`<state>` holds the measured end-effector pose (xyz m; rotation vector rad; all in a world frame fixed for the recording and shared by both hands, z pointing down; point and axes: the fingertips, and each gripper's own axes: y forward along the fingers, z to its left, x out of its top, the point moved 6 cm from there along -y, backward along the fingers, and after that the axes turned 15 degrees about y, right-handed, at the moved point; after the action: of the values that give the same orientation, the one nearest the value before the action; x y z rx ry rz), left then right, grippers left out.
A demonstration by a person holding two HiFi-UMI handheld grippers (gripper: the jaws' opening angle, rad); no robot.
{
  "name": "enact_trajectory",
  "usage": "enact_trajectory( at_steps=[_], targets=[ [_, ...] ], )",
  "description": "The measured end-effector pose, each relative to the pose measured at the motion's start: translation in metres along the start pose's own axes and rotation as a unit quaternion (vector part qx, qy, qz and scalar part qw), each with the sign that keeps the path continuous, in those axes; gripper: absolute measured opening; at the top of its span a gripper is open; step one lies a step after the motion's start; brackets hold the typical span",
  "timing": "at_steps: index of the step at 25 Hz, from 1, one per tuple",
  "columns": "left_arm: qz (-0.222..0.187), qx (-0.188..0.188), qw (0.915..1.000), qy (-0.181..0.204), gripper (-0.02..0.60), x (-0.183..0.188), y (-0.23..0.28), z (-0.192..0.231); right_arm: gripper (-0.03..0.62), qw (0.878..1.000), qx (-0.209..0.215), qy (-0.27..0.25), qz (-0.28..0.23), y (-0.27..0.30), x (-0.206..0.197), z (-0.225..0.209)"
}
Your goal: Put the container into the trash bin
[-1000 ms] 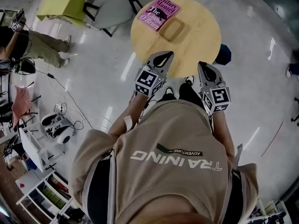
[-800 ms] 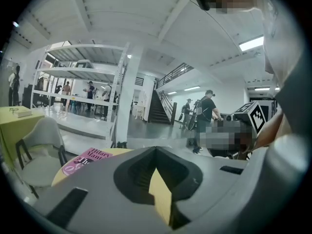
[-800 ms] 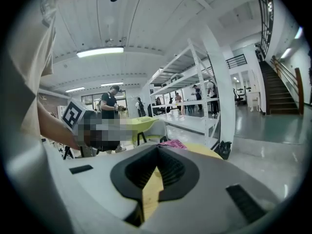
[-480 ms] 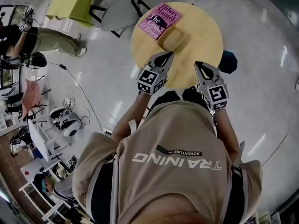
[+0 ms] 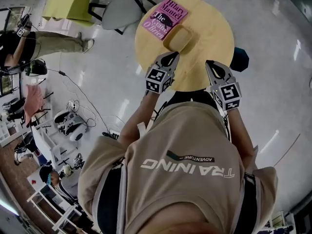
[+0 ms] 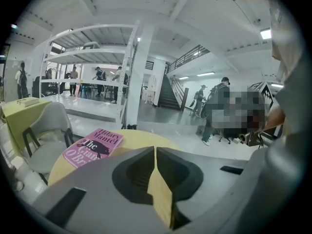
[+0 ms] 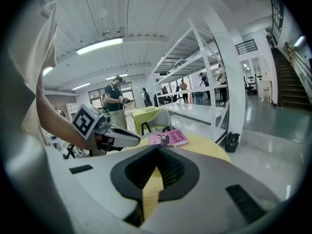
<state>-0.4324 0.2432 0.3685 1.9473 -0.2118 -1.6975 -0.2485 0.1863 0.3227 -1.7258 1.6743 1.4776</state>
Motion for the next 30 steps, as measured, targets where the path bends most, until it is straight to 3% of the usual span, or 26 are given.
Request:
enact_trajectory(
  at_steps=[4, 6, 15, 23, 30],
  targets=[
    [0.037, -0.014, 0.9991, -0.014, 0.029, -0.024, 0.022, 0.009, -0.003, 1.000, -0.016, -0.007, 0.007, 0.003, 0.002, -0.001],
    [0.060, -0.024, 0.9977, -0.022, 0.084, -0.036, 0.035, 0.013, -0.003, 1.000, -0.021, -0.004, 0.013, 0.005, 0.001, -0.003],
    [0.153, -0.070, 0.9855, -0.020, 0.087, -0.074, 0.072, 0.022, -0.003, 0.998, -0.041, 0.033, 0.032, 0.015, 0.002, -0.018],
    [0.207, -0.104, 0.9728, 0.006, 0.086, -0.097, 0.098, 0.016, -0.003, 0.998, -0.044, 0.040, 0.036, 0.030, 0.008, -0.031],
    [0.229, -0.105, 0.9671, 0.036, 0.041, -0.104, 0.103, 0.011, -0.003, 0.997, -0.048, 0.037, 0.046, 0.023, 0.003, -0.033]
  ],
)
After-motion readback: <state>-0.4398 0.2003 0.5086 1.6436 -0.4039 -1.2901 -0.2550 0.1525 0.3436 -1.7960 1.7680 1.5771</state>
